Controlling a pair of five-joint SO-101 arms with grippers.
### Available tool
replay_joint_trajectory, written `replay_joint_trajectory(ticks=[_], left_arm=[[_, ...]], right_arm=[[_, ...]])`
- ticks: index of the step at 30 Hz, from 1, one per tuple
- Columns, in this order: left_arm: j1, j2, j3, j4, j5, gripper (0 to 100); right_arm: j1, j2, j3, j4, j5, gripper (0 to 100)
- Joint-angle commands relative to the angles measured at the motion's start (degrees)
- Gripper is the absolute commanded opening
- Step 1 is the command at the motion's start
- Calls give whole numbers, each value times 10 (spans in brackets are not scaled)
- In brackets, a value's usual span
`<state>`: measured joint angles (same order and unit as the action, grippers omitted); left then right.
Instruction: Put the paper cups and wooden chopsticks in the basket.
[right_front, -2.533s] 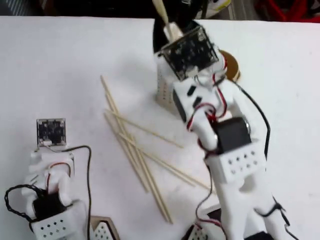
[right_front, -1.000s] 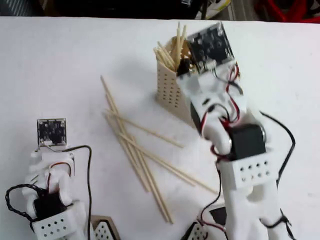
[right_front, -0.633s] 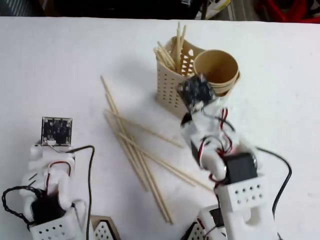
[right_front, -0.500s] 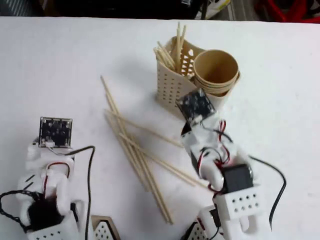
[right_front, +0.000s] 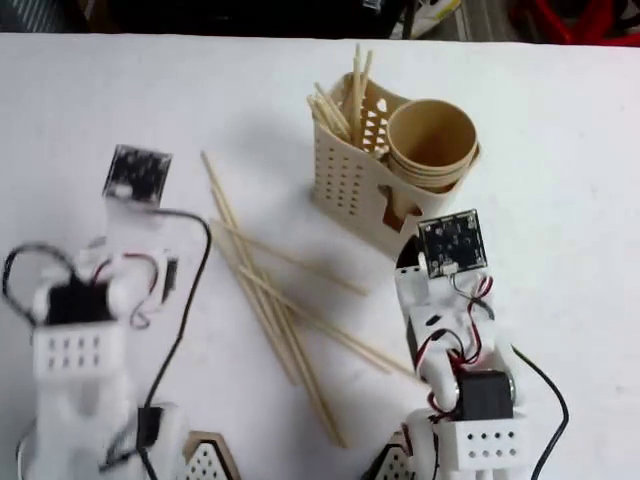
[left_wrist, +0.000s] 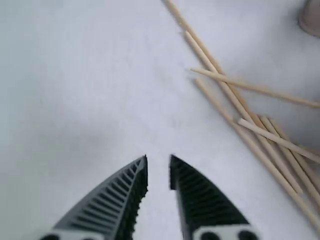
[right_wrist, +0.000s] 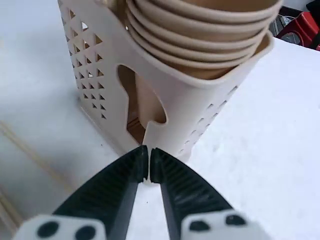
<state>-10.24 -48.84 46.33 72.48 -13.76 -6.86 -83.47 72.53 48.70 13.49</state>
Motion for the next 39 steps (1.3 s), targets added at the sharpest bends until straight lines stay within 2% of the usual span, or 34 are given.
replay_joint_trajectory(ticks=[1,8,15,28,34,39], left_arm=[[36,129,-69,-2,82,234],[103,292,-135,-11,153,237],[112,443,-199,-47,200,238],[112,691,-373,-42,202,236],[108,749,-438,14,202,232],[106,783,-469,47,198,137]], right_arm=[[6,-9,-4,-11,-6,25],[5,-7,-4,-11,-6,25],[4,-7,-3,-11,-6,25],[3,-10,3,-11,-6,25],[3,-10,3,-11,-6,25],[3,-10,3,-11,-6,25]])
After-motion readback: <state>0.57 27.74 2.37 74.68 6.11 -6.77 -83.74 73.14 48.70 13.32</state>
